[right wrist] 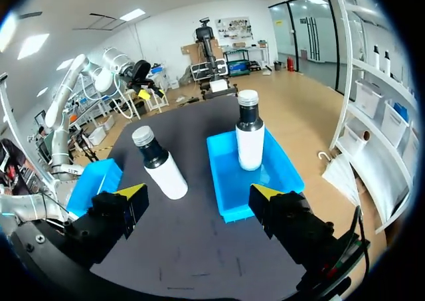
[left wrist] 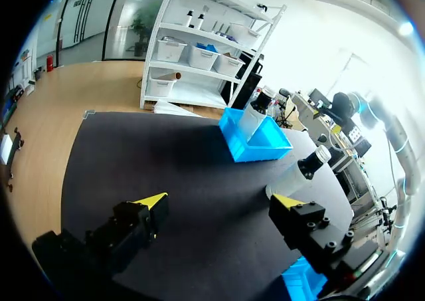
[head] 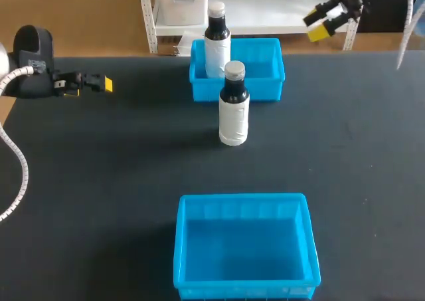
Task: Pick up the bottle, and place it in the far bin if it is heavy, or in the near bin if it is light.
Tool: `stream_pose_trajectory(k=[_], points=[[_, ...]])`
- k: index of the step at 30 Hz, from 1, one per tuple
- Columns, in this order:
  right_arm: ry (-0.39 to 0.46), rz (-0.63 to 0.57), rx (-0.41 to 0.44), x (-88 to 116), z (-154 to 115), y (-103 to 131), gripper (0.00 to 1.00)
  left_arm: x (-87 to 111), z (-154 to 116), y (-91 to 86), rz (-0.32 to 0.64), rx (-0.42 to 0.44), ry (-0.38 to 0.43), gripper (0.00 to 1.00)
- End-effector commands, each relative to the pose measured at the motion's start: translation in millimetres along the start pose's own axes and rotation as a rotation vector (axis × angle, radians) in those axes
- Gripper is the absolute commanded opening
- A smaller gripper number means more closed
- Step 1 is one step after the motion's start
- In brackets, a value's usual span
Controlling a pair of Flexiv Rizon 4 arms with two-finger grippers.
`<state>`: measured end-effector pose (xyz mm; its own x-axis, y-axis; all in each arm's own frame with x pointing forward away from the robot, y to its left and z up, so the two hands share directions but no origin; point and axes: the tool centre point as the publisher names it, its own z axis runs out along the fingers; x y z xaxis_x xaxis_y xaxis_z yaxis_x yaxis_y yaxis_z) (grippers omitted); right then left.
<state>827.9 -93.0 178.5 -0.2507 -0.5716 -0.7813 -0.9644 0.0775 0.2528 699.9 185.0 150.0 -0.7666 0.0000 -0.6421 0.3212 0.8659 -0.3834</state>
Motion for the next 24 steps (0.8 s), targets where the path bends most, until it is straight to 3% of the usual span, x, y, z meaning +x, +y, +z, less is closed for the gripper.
stream_pose_trajectory(k=[1, 11, 24], points=[[-0.008, -0.023, 0.227, 11, -5, 59, 1.00, 0.0, 0, 0.0, 0.000, 0.000, 0.000, 1.00], [-0.002, -0.048, 0.286, 32, 13, 98, 1.00, 0.0, 0, 0.0, 0.000, 0.000, 0.000, 1.00], [0.069, -0.116, 0.313, 19, 74, 102, 1.00, 0.0, 0, 0.0, 0.000, 0.000, 0.000, 1.00]])
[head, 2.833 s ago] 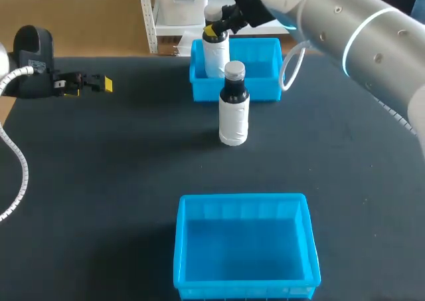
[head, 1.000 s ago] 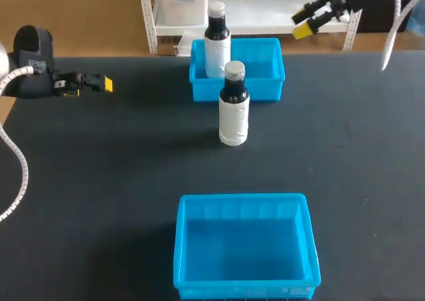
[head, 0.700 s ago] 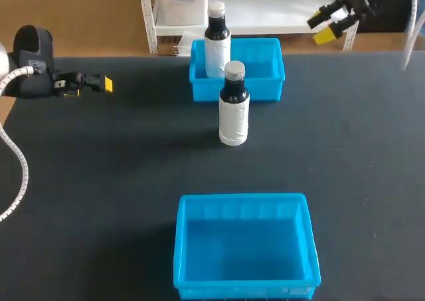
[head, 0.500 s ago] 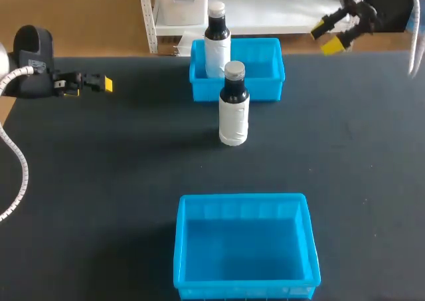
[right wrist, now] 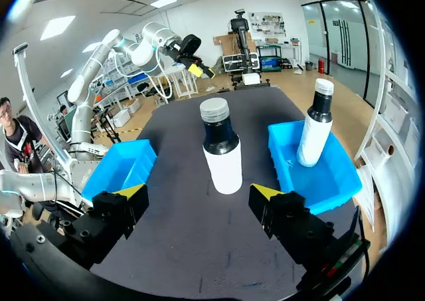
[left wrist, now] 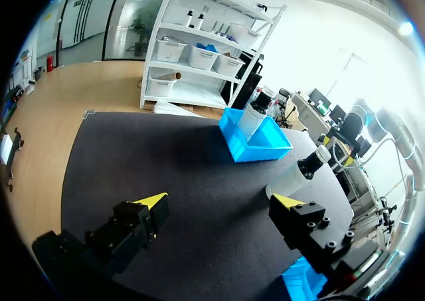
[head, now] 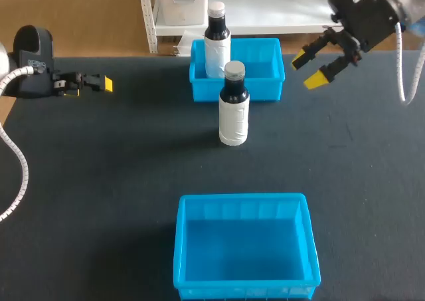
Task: Pick up the bottle, and place it in the far bin if it is heavy, or in the near bin if it is light.
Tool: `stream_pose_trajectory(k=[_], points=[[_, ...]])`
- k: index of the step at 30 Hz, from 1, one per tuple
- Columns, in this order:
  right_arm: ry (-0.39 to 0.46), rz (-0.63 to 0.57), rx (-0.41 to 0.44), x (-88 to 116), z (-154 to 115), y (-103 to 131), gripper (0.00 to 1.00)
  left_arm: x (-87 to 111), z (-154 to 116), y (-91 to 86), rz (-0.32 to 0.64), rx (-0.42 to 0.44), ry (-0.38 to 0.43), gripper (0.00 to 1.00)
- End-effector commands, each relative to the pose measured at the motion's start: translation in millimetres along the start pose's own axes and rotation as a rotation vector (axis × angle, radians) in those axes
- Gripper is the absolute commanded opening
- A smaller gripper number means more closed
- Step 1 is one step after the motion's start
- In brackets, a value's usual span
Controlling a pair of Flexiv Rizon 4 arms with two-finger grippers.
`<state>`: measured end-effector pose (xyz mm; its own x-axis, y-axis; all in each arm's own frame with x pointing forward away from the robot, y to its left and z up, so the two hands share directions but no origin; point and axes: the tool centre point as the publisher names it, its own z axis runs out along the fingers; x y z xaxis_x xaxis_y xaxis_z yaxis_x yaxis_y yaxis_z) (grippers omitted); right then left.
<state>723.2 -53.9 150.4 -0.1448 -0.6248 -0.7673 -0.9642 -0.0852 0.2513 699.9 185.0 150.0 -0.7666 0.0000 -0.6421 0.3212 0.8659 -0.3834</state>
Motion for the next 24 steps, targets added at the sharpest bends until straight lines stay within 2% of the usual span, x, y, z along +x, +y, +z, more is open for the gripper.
stream_pose_trajectory(k=[1, 9, 24], points=[[0.027, -0.007, 0.441, -10, 22, 0, 1.00, 0.0, 0, 0.0, 0.000, 0.000, 0.000, 1.00], [-0.003, -0.031, 0.410, -22, 47, -16, 1.00, 0.0, 0, 0.0, 0.000, 0.000, 0.000, 1.00], [-0.064, -0.065, 0.303, -44, 87, -16, 1.00, 0.0, 0, 0.0, 0.000, 0.000, 0.000, 1.00]])
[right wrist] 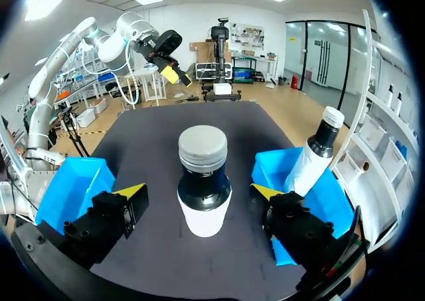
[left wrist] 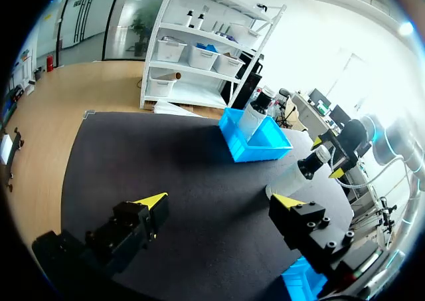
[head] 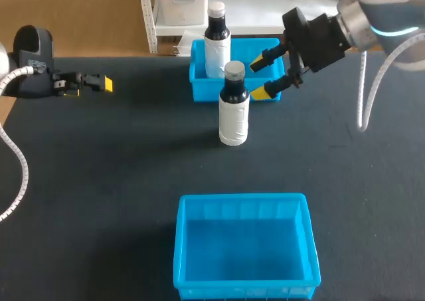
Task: Pick up the bottle, and place it in the far bin if it is heavy, or in the near bin if it is light.
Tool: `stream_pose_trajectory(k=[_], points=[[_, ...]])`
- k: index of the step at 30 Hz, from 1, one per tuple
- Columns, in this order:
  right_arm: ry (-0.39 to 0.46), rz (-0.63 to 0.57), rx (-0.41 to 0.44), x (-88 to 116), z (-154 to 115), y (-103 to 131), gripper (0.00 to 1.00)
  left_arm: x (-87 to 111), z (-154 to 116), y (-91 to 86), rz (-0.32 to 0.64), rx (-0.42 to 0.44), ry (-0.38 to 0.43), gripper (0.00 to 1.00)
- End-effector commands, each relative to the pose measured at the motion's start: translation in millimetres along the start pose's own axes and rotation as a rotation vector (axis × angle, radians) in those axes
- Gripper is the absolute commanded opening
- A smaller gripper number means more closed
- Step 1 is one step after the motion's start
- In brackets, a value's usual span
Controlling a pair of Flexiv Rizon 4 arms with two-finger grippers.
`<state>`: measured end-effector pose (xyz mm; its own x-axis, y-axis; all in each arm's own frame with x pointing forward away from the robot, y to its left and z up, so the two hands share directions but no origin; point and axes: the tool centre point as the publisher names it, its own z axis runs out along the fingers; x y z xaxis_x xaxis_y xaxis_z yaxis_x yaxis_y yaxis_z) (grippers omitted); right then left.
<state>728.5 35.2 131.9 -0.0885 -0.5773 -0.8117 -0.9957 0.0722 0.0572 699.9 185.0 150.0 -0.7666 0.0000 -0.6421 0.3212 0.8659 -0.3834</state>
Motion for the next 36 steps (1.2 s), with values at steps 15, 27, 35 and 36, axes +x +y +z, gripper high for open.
stream_pose_trajectory(k=[15, 27, 35, 36], points=[[-0.035, -0.020, -0.023, -15, 39, 1, 1.00, 0.0, 0, 0.0, 0.000, 0.000, 0.000, 1.00], [-0.045, 0.003, -0.038, -11, 43, -6, 1.00, 0.0, 0, 0.0, 0.000, 0.000, 0.000, 1.00], [-0.052, 0.003, -0.033, -12, 42, -6, 0.91, 0.0, 0, 0.0, 0.000, 0.000, 0.000, 1.00], [-0.053, 0.003, -0.033, -12, 42, -6, 0.89, 0.0, 0, 0.0, 0.000, 0.000, 0.000, 1.00]])
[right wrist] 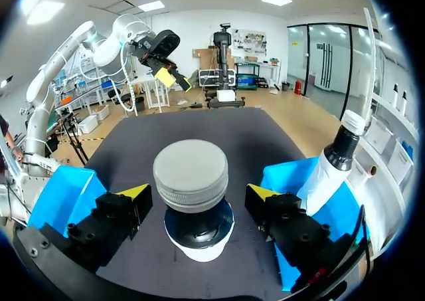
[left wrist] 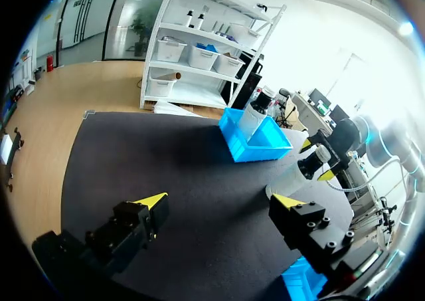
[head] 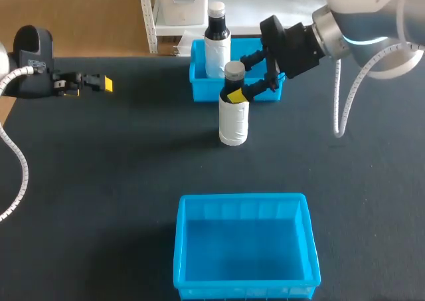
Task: Pick up the bottle, and place it in the far bin if it is heavy, or in the near bin if it is light.
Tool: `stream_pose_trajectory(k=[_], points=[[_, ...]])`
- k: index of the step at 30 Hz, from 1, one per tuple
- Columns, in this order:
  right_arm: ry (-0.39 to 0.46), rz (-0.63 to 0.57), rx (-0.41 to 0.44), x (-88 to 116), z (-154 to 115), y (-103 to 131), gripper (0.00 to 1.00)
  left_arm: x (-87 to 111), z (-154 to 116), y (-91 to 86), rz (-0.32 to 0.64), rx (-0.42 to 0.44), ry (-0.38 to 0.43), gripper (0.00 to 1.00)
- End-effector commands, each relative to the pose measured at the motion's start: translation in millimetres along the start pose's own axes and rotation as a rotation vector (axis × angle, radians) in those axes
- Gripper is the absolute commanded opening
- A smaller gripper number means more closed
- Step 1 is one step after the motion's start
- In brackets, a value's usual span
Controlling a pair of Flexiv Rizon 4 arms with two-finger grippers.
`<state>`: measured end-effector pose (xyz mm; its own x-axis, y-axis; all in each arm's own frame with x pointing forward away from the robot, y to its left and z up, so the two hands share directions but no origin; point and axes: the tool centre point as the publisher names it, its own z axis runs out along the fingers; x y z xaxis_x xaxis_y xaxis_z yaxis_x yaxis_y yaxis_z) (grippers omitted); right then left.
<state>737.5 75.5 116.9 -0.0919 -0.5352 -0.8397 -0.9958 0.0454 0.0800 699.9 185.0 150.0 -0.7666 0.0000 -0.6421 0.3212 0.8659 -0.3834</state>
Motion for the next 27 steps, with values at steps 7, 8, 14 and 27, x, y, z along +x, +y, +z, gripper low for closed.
stream_pose_trajectory(k=[7, 8, 14, 27], points=[[-0.004, -0.004, 0.003, -1.6, 0.4, 3.0, 0.64, 0.0, 0.0, 0.0, 0.000, 0.000, 0.000, 1.00], [-0.004, -0.004, 0.003, -1.8, 0.6, 3.1, 0.63, 0.0, 0.0, 0.0, 0.000, 0.000, 0.000, 1.00], [-0.007, -0.005, 0.002, -2.7, 2.1, 3.7, 0.58, 0.0, 0.0, 0.0, 0.000, 0.000, 0.000, 1.00], [-0.009, -0.006, 0.002, -3.1, 3.0, 4.0, 0.47, 0.0, 0.0, 0.0, 0.000, 0.000, 0.000, 1.00]])
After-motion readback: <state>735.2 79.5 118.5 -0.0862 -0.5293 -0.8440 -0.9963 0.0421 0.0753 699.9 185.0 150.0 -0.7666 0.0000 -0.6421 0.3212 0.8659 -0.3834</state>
